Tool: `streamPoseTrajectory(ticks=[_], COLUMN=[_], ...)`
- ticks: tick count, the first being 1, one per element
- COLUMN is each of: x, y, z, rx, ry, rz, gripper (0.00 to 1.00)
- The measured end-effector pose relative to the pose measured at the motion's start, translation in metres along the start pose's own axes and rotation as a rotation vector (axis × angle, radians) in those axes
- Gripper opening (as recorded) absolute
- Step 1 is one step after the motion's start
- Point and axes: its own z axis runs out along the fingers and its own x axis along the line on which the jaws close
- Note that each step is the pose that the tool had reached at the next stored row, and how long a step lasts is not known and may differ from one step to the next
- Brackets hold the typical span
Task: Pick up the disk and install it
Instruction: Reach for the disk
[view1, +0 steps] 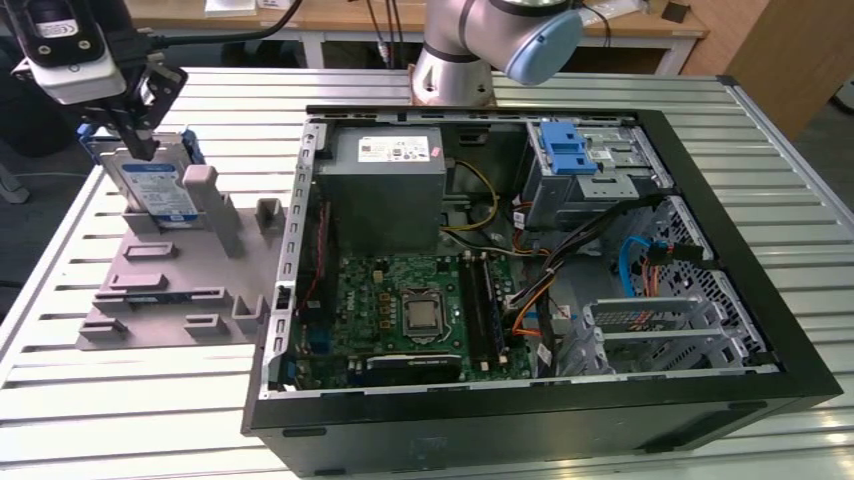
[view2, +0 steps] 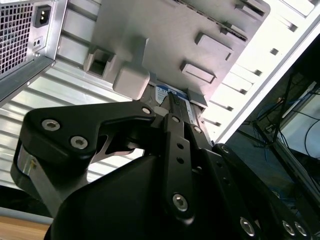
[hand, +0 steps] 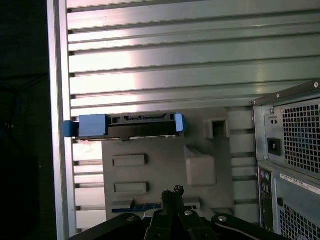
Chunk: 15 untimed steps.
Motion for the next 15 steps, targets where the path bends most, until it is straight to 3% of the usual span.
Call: streamPoseTrajectory(ticks=[15], x=[0.0119], y=[0.0069], z=[0.0011], rx=[0.0001], ry=[0.0001], rz=[0.000], gripper=[0.11])
